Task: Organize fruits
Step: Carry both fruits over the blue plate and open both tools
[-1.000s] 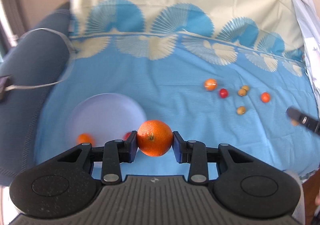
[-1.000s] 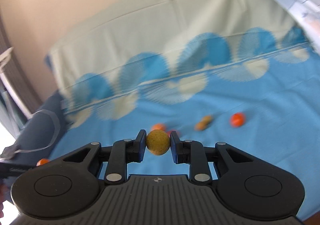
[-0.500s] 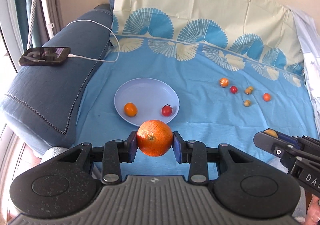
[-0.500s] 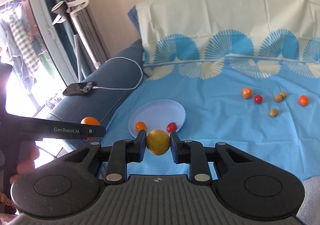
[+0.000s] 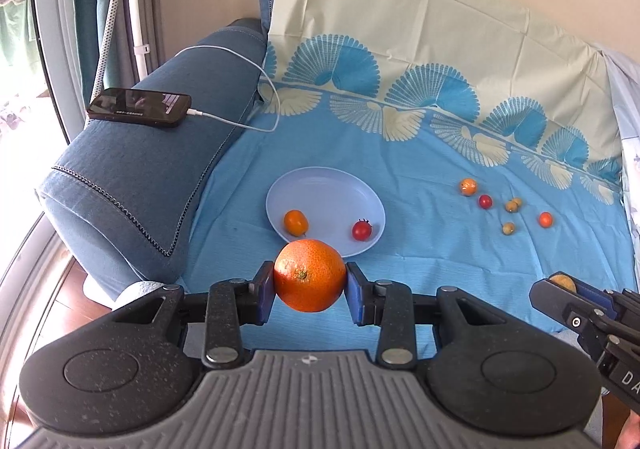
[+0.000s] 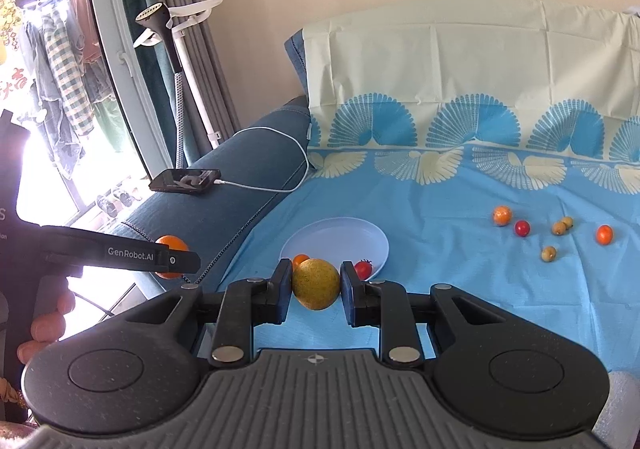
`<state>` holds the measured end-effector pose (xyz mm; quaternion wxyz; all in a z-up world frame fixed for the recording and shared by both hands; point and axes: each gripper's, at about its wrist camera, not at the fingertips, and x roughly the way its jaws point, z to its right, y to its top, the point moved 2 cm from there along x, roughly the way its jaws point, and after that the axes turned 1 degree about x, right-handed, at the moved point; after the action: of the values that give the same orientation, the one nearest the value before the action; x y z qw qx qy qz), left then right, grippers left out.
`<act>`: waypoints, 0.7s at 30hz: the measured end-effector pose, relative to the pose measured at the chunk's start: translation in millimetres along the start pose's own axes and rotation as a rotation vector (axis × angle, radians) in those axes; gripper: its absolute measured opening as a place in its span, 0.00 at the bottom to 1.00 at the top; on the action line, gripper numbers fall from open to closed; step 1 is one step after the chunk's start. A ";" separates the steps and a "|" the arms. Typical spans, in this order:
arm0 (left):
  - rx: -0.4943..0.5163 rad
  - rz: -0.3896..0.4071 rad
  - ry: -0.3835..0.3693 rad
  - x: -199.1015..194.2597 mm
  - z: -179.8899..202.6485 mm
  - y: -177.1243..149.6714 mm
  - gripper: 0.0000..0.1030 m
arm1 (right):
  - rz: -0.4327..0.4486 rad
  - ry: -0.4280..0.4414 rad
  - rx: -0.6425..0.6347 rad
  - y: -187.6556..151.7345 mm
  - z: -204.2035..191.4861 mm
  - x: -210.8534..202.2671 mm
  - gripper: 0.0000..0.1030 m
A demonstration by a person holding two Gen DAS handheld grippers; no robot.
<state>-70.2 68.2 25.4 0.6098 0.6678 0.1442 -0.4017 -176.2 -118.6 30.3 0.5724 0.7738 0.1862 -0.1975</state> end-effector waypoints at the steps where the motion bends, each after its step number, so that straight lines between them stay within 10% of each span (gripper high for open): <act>1: 0.002 -0.003 -0.001 0.4 1.0 -0.3 0.39 | -0.002 -0.001 -0.002 -0.3 0.3 -0.8 0.26; 21: 0.031 -0.052 -0.009 22.8 4.4 2.3 0.39 | -0.044 -0.031 0.024 0.0 0.0 12.8 0.26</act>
<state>-55.7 56.8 11.1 0.5895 0.6713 0.1525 -0.4226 -165.3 -117.8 23.6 0.5615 0.7730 0.1920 -0.2242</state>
